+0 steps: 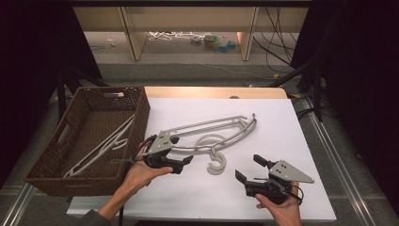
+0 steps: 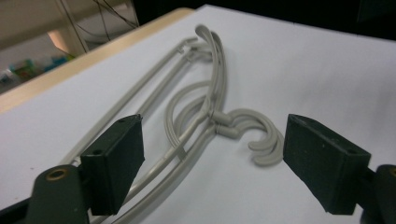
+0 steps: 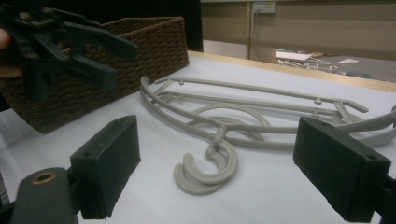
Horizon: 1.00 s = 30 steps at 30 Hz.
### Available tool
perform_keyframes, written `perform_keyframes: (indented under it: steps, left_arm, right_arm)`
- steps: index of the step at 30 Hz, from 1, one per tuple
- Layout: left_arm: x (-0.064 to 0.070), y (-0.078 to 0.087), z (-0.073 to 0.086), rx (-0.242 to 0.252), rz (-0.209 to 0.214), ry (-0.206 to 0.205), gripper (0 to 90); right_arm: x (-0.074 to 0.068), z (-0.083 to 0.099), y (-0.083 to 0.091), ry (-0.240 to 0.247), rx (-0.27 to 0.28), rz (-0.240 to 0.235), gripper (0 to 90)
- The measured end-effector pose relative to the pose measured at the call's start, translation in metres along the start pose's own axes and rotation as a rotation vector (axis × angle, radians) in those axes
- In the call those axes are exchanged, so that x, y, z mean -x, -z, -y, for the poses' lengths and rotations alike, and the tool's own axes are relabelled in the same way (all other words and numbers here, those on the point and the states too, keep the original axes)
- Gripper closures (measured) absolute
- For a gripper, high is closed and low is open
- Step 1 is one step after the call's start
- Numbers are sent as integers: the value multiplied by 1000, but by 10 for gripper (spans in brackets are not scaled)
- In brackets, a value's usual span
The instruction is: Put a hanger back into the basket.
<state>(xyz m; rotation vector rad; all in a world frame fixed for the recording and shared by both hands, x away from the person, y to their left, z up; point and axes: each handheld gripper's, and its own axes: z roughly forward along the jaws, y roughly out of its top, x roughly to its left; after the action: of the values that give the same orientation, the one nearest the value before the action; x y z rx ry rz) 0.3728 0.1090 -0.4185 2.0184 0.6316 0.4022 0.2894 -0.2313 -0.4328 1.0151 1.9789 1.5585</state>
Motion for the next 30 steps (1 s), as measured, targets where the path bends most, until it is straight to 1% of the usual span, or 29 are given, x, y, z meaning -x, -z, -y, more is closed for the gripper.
perform_keyframes:
  steps: [1,2,3,4,5,6,7,8,9,10,11,12,13,14,15,16,17,20,21,22,23,24,25,27,28,29,30]
  left_arm:
    - [-2,-5,-1,-25,5,-7,207]
    - [-5,-10,-3,-60,3,-24,216]
    - [-8,-15,-4,-78,6,-27,217]
    - [-10,-19,-4,-88,10,-26,214]
    - [-14,-26,-5,-120,7,-30,214]
    - [-16,-29,-5,-135,5,-29,214]
    - [-20,-34,-6,-155,9,-30,216]
    - [-22,-38,-7,-172,12,-29,225]
    - [-24,-40,-8,-184,12,-38,232]
    - [-25,-43,-9,-193,5,-36,237]
    - [-27,-48,-11,-221,5,-60,243]
    - [-27,-53,-11,-239,10,-70,244]
    - [-28,-57,-12,-254,18,-65,249]
    - [-28,-61,-12,-271,26,-78,252]
    - [-29,-65,-12,-290,34,-75,256]
    - [-29,-68,-13,-312,35,-96,265]
    - [-30,-72,-13,-322,30,-116,268]
    - [-32,-78,-14,-353,50,-110,280]
    - [-34,-80,-14,-363,55,-125,281]
    - [-35,-81,-14,-367,59,-113,290]
    - [-38,-83,-13,-378,73,-111,294]
    - [-38,-84,-12,-375,76,-87,294]
    - [-41,-87,-11,-393,83,-90,296]
    - [-45,-92,-7,-419,77,-94,300]
    - [-45,-94,-6,-422,79,-81,303]
    - [-46,-96,-4,-426,84,-87,311]
    - [-46,-98,-3,-436,82,-84,322]
  right_arm:
    - [0,0,0,-2,-3,3,155]
    - [0,0,-1,-14,10,-5,155]
    - [0,0,0,-14,7,-5,155]
    - [0,0,1,-10,-13,2,155]
    - [0,0,1,-4,-5,5,155]
    - [1,0,0,-5,3,4,155]
    - [1,0,1,-8,-4,2,155]
    - [1,1,0,1,3,3,155]
    - [1,1,-1,-7,8,-7,155]
    - [1,1,-1,-13,15,-9,155]
    - [1,1,-1,-15,16,-6,155]
    - [1,1,0,-9,8,7,155]
    - [1,1,-2,-16,18,-8,156]
    - [1,1,-1,-17,14,-9,155]
    - [1,1,-1,-12,15,-7,155]
    - [1,1,0,-6,7,3,155]
    - [1,1,0,-8,6,4,155]
    - [2,1,1,-9,0,1,155]
    - [2,1,1,-11,0,-5,155]
    - [2,1,1,-15,1,-8,155]
    - [2,1,0,-14,4,-8,155]
    - [2,2,0,-16,12,-7,155]
    - [2,2,-1,-16,16,-10,155]
    - [2,1,0,-13,7,-5,155]
    - [2,1,1,-9,2,4,155]
    - [2,2,0,-14,12,-9,155]
    - [2,2,0,-15,11,-10,155]
